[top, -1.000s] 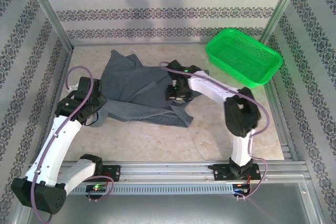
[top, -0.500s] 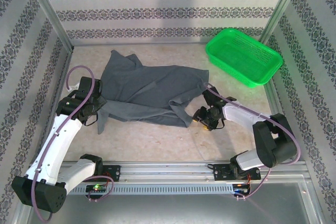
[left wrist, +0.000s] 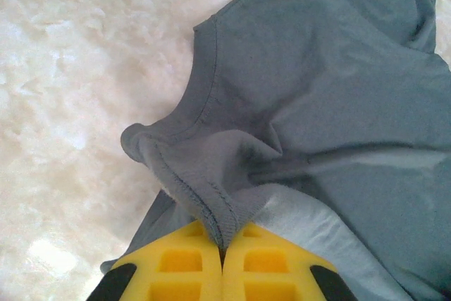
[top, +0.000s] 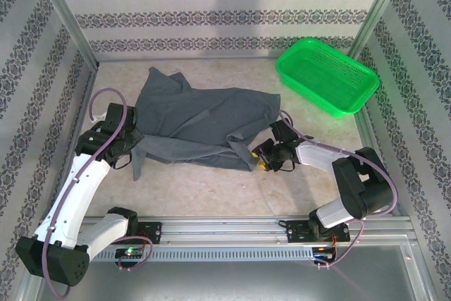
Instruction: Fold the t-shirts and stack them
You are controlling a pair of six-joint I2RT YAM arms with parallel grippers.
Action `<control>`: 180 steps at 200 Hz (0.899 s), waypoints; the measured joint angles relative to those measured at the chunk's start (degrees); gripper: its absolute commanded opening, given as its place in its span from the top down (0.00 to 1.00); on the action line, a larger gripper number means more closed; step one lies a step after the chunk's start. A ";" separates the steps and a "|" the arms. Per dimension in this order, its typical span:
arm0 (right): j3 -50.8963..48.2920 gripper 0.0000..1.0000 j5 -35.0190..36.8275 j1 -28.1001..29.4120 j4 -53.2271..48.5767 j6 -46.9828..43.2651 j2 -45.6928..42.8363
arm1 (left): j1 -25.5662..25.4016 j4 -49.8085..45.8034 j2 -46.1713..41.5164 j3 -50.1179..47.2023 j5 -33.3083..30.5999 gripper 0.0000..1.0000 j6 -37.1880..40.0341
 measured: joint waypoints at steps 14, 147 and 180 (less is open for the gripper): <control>-0.44 0.69 -0.33 -0.04 0.70 1.99 0.00 | 0.00 0.00 0.00 0.00 0.04 1.00 0.00; 31.15 1.00 12.04 -6.80 -8.68 -13.70 -2.99 | 7.43 7.48 6.54 9.22 5.64 1.00 -0.07; 38.10 1.00 16.59 -8.87 -10.47 -22.60 -10.47 | 8.17 10.60 4.42 16.13 6.19 1.00 -0.39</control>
